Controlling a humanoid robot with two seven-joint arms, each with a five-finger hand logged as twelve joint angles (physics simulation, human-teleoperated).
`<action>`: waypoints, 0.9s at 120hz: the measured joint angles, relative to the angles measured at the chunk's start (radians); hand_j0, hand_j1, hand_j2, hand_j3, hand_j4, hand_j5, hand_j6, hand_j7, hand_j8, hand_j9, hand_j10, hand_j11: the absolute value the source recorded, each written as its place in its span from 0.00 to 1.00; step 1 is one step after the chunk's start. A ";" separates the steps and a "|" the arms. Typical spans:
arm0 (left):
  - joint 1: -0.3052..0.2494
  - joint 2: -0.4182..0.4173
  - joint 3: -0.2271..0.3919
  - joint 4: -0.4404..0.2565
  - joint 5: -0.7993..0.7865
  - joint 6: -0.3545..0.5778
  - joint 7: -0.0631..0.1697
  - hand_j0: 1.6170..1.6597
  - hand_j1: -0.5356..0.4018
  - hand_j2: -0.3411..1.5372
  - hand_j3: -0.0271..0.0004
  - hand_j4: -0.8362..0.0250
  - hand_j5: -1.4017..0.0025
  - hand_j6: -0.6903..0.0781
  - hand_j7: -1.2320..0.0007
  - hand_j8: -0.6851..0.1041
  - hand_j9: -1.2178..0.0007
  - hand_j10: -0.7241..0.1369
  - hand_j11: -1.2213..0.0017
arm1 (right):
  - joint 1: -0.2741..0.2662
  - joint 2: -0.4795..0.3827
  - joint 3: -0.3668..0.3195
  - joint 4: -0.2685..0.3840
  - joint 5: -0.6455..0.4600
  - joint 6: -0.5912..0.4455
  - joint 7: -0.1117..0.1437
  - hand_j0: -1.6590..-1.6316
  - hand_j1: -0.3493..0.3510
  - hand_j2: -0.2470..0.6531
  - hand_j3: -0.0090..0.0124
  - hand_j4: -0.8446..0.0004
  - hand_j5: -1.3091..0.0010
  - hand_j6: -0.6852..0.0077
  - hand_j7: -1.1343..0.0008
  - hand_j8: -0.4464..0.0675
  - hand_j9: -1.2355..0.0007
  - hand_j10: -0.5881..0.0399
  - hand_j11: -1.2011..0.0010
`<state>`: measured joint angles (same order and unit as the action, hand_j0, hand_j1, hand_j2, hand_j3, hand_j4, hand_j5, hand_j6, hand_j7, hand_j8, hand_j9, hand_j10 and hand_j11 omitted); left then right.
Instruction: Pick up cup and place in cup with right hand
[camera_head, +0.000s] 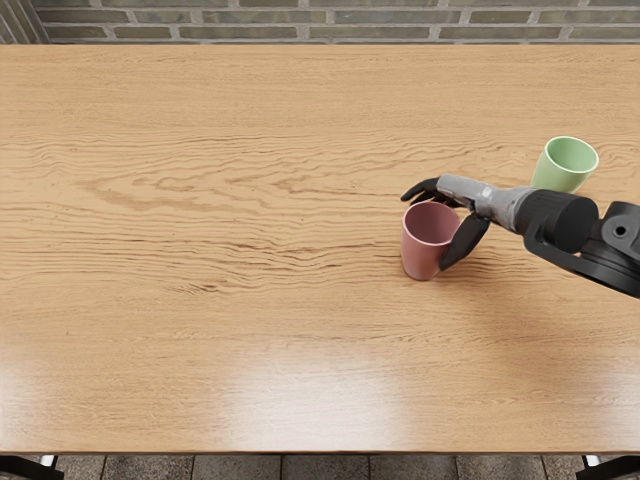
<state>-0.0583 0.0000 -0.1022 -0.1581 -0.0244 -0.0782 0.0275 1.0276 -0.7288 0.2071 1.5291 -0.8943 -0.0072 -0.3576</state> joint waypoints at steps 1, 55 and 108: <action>0.000 0.000 0.000 0.000 0.000 0.000 0.000 0.96 0.93 0.18 0.98 0.96 0.99 0.88 0.99 0.85 0.99 0.83 0.99 | 0.000 0.000 0.001 0.000 0.001 0.002 0.000 0.04 0.48 0.23 0.42 0.66 0.73 0.57 0.69 0.31 0.71 0.48 0.70; 0.000 0.000 0.000 0.000 0.000 0.000 0.000 0.96 0.93 0.18 0.98 0.96 0.99 0.88 0.99 0.85 0.99 0.83 0.99 | 0.008 -0.011 0.022 -0.001 0.051 0.056 -0.001 0.05 0.67 0.30 0.43 0.53 0.59 0.50 0.53 0.23 0.56 0.29 0.55; 0.000 0.000 0.000 0.000 0.000 0.000 0.000 0.96 0.93 0.18 0.99 0.96 0.99 0.88 0.99 0.85 0.99 0.83 0.99 | 0.018 -0.098 0.140 -0.008 0.134 0.139 -0.002 0.07 0.72 0.33 0.43 0.57 0.55 0.58 0.50 0.33 0.53 0.28 0.51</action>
<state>-0.0583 0.0000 -0.1017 -0.1580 -0.0245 -0.0782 0.0276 1.0454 -0.8272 0.3476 1.5208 -0.7606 0.1314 -0.3592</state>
